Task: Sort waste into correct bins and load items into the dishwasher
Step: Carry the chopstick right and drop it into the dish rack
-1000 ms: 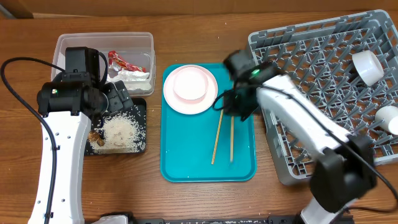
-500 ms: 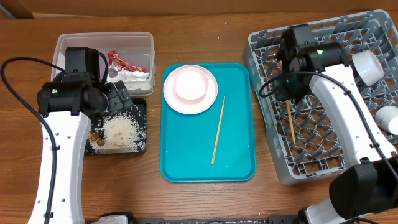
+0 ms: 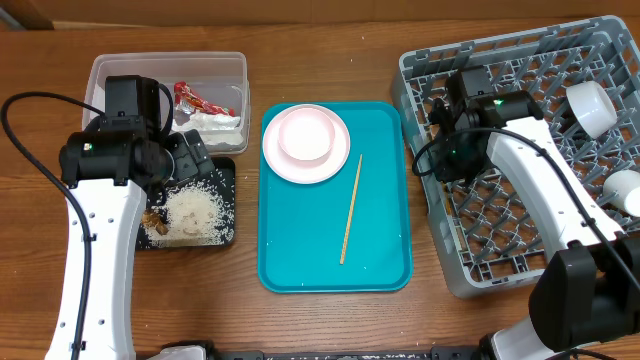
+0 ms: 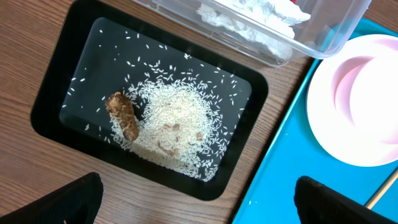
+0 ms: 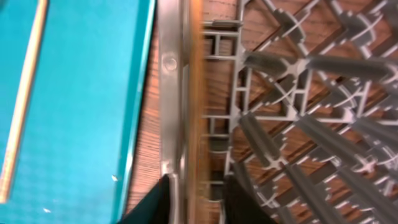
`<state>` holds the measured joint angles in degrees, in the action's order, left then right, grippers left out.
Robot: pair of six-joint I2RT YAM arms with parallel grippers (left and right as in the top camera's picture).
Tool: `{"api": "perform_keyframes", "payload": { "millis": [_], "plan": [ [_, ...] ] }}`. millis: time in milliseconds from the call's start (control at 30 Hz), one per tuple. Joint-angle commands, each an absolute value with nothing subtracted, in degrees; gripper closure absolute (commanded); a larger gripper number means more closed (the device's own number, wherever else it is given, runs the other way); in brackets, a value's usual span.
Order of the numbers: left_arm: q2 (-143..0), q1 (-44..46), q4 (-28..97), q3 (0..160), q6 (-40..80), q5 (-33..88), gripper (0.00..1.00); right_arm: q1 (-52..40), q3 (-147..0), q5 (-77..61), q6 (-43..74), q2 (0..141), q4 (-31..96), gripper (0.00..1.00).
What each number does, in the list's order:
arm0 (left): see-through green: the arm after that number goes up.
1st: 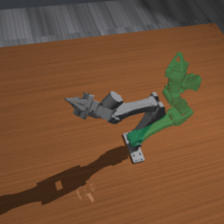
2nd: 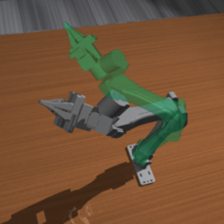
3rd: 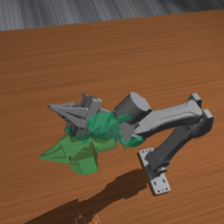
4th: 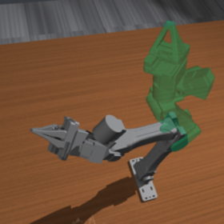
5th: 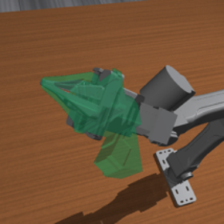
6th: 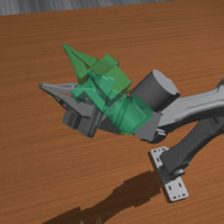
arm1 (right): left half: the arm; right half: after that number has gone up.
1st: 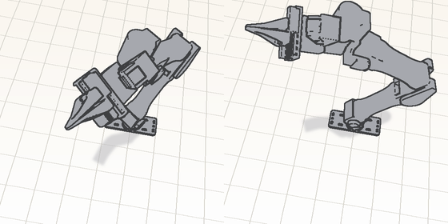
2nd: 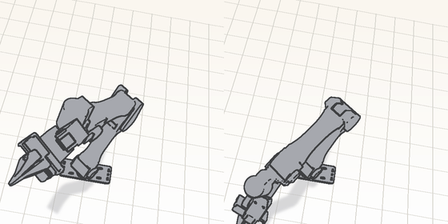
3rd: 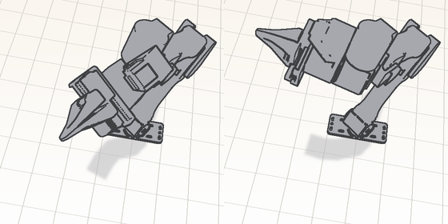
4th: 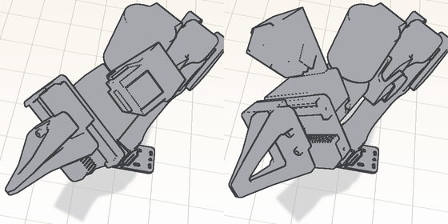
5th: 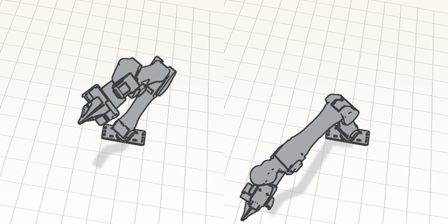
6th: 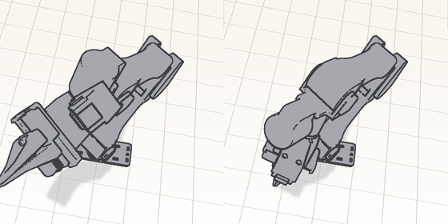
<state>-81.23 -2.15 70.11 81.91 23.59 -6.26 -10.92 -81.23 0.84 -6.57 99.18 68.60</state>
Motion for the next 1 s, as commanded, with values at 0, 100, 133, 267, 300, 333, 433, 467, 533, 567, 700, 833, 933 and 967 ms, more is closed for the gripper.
{"api": "perform_keyframes", "payload": {
  "millis": [0, 100, 133, 267, 300, 333, 433, 467, 533, 567, 700, 833, 933, 967],
  "plan": [
    [-81.3, -2.3, 70.0, 82.6, 24.0, -6.4, 0.00, -11.2, -81.1, -1.5, -5.8, 99.1, 68.4, 0.58],
    [-81.3, -2.3, 70.0, 82.6, 24.0, -6.4, 0.00, -11.1, -81.1, -3.7, -5.5, 99.1, 68.4, 0.58],
    [-81.3, -2.3, 70.0, 82.6, 24.0, -6.4, 0.00, -11.1, -81.1, -4.1, -5.3, 99.1, 68.4, 0.58],
    [-81.3, -2.3, 70.0, 82.6, 24.0, -6.4, 0.00, -11.1, -81.1, -14.2, -3.0, 99.1, 68.4, 0.57],
    [-81.3, -2.3, 70.0, 82.6, 24.0, -6.4, 0.00, -11.1, -81.1, -17.7, -3.0, 99.1, 68.4, 0.57],
    [-81.3, -2.3, 70.0, 82.6, 24.0, -6.4, 0.00, -11.1, -81.1, -18.1, -2.9, 99.1, 68.4, 0.57],
    [-81.3, -2.3, 70.0, 82.6, 24.0, -6.4, 0.00, -11.1, -81.1, -16.0, -2.2, 99.1, 68.9, 0.57],
    [-81.3, -2.3, 70.0, 82.6, 24.0, -6.4, 0.00, -11.1, -81.1, -14.2, -1.0, 99.1, 68.9, 0.58],
    [-81.3, -2.3, 70.0, 82.6, 24.0, -6.4, 0.00, -11.1, -81.1, -8.7, 2.6, 99.1, 68.4, 0.57],
    [-81.3, -2.3, 70.0, 82.6, 24.0, -6.4, 0.00, -11.1, -81.1, -7.3, 3.4, 99.1, 68.1, 0.58],
    [-81.3, -2.3, 70.0, 82.6, 24.0, -6.4, 0.00, -11.1, -81.0, -5.1, 3.7, 99.1, 67.5, 0.57],
    [-81.3, -2.3, 70.0, 82.6, 24.0, -6.4, 0.00, -11.1, -80.7, -5.0, 6.6, 99.2, 67.8, 0.58],
    [-81.3, -2.3, 70.0, 82.6, 24.0, -6.4, 0.00, -11.1, -78.8, -5.0, 7.8, 99.2, 67.3, 0.57],
    [-81.3, -2.3, 70.0, 82.6, 24.0, -6.4, 0.00, -11.1, -78.0, -5.0, 7.8, 99.2, 67.0, 0.57]
  ]
}}
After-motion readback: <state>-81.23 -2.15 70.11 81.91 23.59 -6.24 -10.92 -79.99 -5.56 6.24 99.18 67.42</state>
